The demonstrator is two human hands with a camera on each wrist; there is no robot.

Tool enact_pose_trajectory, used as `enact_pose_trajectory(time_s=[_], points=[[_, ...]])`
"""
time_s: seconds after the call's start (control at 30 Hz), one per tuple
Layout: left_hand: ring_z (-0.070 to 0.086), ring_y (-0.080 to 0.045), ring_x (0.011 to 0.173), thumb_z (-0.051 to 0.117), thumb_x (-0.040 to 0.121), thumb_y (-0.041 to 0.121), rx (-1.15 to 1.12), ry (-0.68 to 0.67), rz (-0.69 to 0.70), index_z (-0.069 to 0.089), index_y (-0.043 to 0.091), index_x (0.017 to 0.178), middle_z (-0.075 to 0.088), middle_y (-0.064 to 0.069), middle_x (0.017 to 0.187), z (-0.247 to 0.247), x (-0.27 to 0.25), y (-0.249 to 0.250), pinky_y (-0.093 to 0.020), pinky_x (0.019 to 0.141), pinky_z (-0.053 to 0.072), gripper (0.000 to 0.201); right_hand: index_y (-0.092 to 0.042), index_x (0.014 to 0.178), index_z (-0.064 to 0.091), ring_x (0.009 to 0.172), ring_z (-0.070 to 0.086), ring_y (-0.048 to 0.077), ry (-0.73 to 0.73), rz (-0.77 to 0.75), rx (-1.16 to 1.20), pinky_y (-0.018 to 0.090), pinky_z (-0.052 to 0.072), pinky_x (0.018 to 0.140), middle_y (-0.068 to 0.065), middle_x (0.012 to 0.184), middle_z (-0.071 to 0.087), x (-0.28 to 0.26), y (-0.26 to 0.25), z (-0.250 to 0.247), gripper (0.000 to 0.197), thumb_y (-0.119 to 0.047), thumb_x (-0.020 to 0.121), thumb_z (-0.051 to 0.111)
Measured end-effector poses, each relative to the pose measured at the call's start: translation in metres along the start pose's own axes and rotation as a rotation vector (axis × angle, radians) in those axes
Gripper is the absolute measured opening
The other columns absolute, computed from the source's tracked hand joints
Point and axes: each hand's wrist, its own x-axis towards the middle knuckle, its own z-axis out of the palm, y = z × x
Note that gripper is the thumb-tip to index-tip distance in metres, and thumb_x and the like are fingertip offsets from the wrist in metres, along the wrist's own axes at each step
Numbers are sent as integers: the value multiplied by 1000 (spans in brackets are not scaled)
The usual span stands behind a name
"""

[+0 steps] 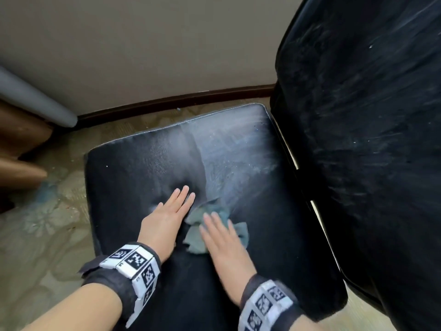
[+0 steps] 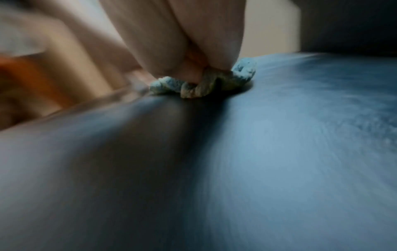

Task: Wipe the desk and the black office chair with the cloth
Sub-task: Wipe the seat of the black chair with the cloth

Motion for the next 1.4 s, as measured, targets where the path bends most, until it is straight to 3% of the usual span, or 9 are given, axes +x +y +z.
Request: enact_pose_trajectory(time_s=[0.1,0.3,0.43,0.57,0.73,0.83,1.0,1.27,1.4], points=[[-11,-12,146,54,84,-4,28,10,7,-17,24,148,-35,8,141,2,1,-1,-24,117,11,100,-16,120,63,123,51,26,-132,-247,-31,40,49,94,6,127,59,2,28,-13,48,-15,81,34],[-7,-11,147,53,79,-10,26,6,-9,-7,23,151,-23,7,155,1,-1,0,-26,116,14,100,-1,137,42,135,35,37,-102,297,-121,50,36,103,20,145,39,63,50,-36,76,-4,67,73],[50,-20,127,84,41,-10,6,149,71,50,11,136,31,-4,147,3,2,-7,-30,85,53,103,-16,125,52,124,51,19,-90,-284,-46,40,42,101,1,130,59,2,-8,1,46,-17,82,37],[-11,-3,143,67,76,0,38,-29,39,-9,32,149,-26,14,148,-6,-1,-13,-19,111,21,110,-8,111,68,112,61,27,65,-47,-115,44,55,83,10,124,62,57,62,-29,50,-2,72,37],[34,-12,139,93,42,27,87,32,34,35,24,146,7,5,153,-9,5,-20,-28,103,40,119,-8,122,59,123,49,30,47,-75,-108,46,47,94,10,129,58,35,2,-2,56,-7,67,50],[-3,-18,148,77,73,39,212,48,-11,-8,23,150,-21,4,153,-13,19,-34,-35,118,13,116,-16,126,49,123,52,21,-69,-299,-103,40,40,102,2,131,57,43,23,-13,46,-14,83,33],[-17,-20,146,71,74,52,181,20,-220,-14,24,151,-23,-4,157,-43,53,-56,-43,118,7,118,-6,140,40,138,30,34,-39,343,-242,51,35,103,15,150,30,113,113,-50,80,-11,74,-6],[-18,-21,145,78,69,49,-30,-22,-336,-16,32,149,-27,2,156,-40,67,-61,-54,111,25,124,-15,125,45,129,37,23,39,-377,-73,41,30,106,6,138,48,33,18,-1,41,-12,85,35],[-18,-21,145,78,68,48,-32,-21,-336,-16,32,149,-26,2,156,-40,68,-60,-53,111,25,124,-8,120,61,123,51,31,181,-34,-28,46,53,86,13,132,56,95,58,-20,52,4,70,53]])
